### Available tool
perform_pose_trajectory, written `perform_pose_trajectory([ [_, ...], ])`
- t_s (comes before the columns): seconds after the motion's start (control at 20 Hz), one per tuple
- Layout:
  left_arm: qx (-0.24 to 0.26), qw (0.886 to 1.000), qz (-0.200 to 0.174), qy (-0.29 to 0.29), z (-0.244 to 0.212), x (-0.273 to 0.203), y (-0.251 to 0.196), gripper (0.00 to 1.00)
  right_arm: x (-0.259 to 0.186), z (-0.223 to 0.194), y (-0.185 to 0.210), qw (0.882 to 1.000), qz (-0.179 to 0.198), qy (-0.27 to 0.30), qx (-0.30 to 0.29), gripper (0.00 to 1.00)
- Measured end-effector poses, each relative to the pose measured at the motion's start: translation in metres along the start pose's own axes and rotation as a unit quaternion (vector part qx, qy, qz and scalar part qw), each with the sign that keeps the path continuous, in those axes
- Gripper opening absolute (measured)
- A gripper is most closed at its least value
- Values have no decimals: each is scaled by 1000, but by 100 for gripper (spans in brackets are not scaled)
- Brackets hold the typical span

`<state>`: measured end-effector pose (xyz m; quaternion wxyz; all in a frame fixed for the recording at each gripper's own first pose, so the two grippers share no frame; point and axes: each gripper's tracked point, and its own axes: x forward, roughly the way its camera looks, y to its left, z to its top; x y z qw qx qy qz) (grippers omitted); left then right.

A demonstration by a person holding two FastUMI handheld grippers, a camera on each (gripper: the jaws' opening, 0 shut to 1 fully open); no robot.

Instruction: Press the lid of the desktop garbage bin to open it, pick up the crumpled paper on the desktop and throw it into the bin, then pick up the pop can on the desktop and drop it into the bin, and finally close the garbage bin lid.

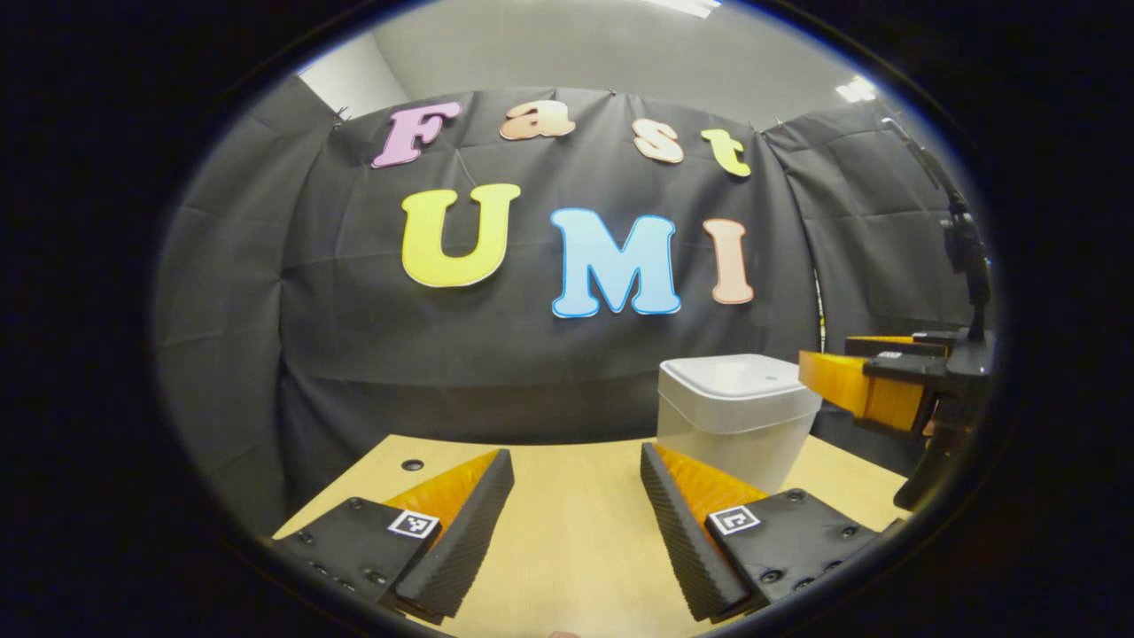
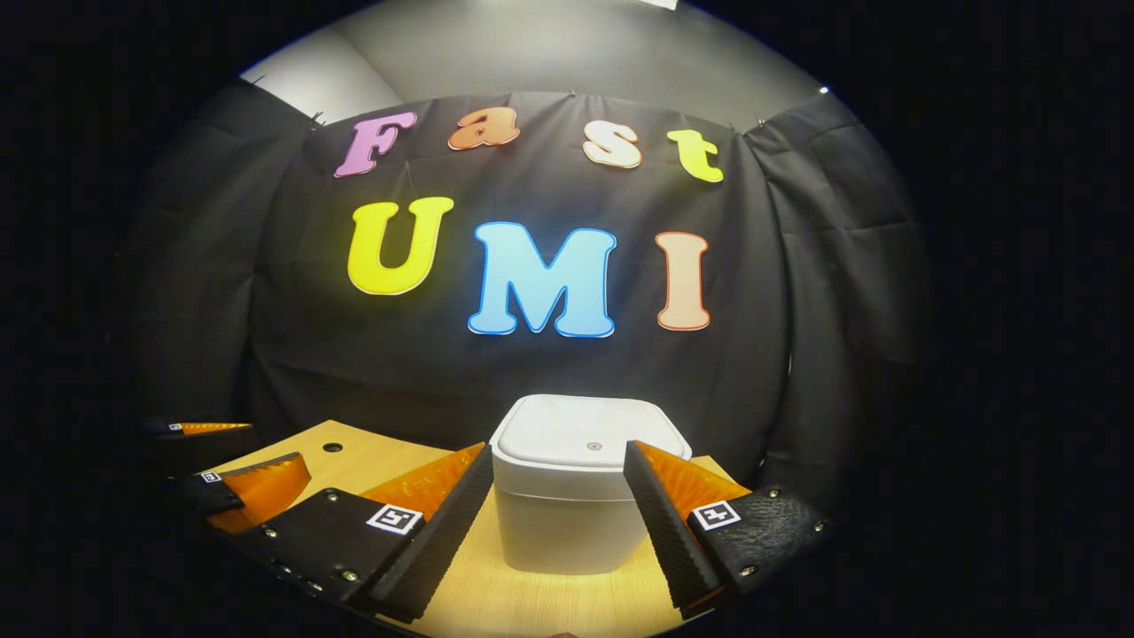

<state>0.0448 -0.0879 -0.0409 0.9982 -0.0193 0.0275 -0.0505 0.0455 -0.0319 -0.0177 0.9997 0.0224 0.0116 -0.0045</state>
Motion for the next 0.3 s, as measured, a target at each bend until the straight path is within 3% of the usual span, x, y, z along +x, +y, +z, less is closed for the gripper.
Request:
perform_pose_trajectory([
  [0.1, 2, 1000, 1, -3, 2, -1, -1, 95, -5, -1, 8, 1000, 11, -3, -3, 95],
  [0.3, 1, 1000, 8, -8, 3, -3, -3, 95, -9, 0, 14, 1000, 27, -9, -8, 95],
])
